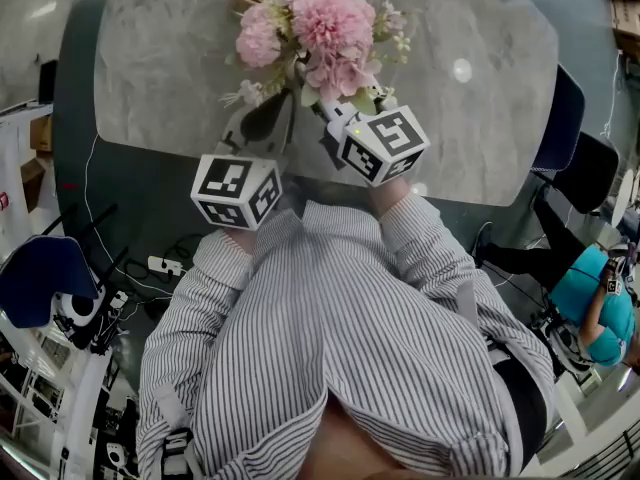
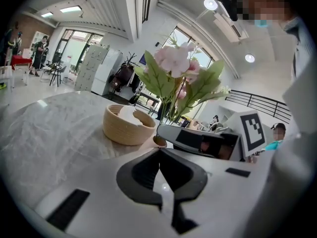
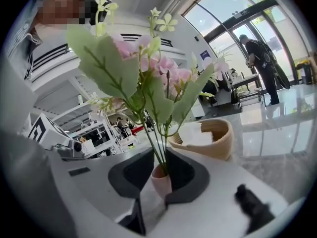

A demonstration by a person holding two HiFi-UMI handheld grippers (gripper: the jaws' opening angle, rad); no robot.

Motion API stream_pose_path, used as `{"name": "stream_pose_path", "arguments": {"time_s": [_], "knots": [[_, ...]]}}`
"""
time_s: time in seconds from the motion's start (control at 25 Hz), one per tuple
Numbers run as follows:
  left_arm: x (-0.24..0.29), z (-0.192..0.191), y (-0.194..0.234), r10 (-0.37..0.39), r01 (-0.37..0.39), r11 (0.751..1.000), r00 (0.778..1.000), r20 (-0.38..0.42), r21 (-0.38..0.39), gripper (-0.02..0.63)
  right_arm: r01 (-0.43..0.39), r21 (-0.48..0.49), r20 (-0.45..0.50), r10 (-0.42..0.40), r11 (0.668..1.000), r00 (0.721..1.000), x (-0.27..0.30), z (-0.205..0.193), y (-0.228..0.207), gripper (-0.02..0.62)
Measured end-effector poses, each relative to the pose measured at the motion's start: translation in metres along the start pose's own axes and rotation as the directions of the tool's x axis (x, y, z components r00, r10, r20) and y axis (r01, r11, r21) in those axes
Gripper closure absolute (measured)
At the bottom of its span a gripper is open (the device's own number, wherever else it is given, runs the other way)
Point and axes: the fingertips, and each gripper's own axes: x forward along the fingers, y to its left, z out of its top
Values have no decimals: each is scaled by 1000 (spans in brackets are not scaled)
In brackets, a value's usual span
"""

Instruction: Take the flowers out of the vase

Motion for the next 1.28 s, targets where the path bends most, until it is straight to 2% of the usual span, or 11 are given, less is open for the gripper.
{"name": "stream_pose_path", "arguments": {"time_s": [0.32,0.84,1.28], "knots": [[1,15,10,2,-2,1000,1000,5,-9,594,21,-34,-22,-22,999,1000,9,10,-4,541],[-9,17,8,-14,14,1000,1000,27,5,594,49,-69,-21,-50,996,999,6,14,3,560],[-18,36,7,-21,16,998,997,71,61,594,47,-98,2,-47,994,999,1,32,14,565]]}}
